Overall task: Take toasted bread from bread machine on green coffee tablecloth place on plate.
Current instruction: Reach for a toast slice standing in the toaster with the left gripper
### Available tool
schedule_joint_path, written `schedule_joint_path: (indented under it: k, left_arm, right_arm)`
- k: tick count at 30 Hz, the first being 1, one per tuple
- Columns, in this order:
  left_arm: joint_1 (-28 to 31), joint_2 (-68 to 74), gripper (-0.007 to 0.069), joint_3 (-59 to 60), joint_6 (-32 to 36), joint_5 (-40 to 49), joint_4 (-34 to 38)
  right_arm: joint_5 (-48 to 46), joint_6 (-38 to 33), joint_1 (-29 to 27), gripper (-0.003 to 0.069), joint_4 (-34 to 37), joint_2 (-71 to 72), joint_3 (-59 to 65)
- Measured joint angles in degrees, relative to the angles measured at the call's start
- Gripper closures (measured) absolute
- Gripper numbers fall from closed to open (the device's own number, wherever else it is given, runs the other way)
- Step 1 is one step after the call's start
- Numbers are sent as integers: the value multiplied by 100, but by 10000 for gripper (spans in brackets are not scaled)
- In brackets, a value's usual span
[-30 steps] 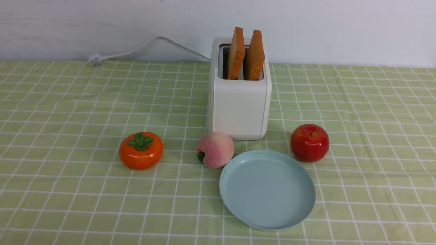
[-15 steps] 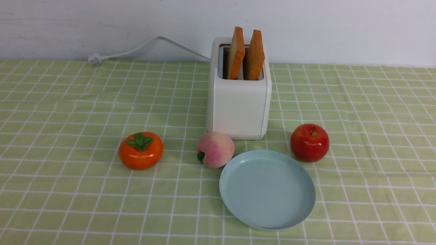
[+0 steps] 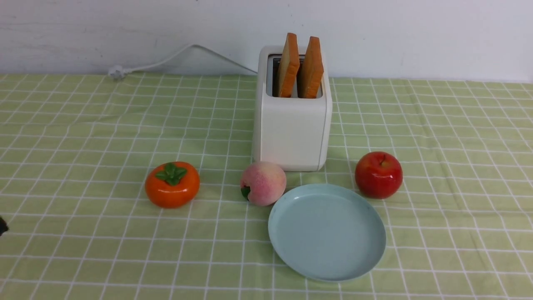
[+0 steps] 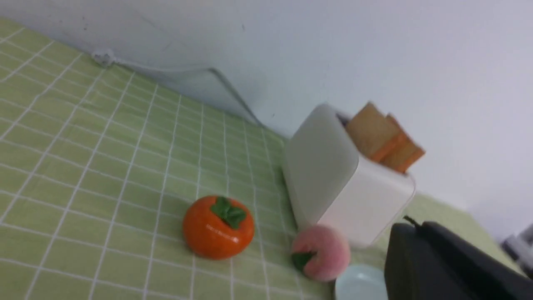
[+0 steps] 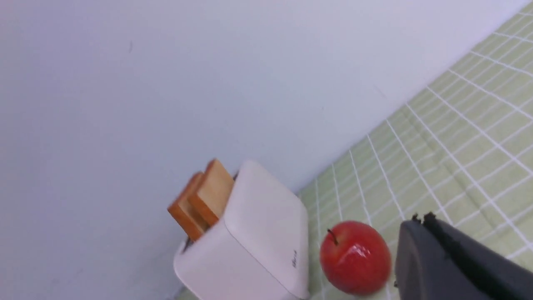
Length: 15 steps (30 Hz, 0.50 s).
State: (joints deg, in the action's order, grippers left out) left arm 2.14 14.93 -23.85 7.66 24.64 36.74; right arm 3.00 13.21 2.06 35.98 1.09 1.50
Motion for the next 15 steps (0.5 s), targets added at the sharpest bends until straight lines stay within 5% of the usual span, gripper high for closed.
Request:
schedule_joint_path:
  k: [9,15]
  left_arm:
    - [-491,1100,638,-248,448,-70,37]
    - [-1217,1792,638,-635,897,11,-58]
  right_arm:
    - [76,-7,0,664,169,0,0]
    - [-1519,-453,119,661,-722,-242,-856]
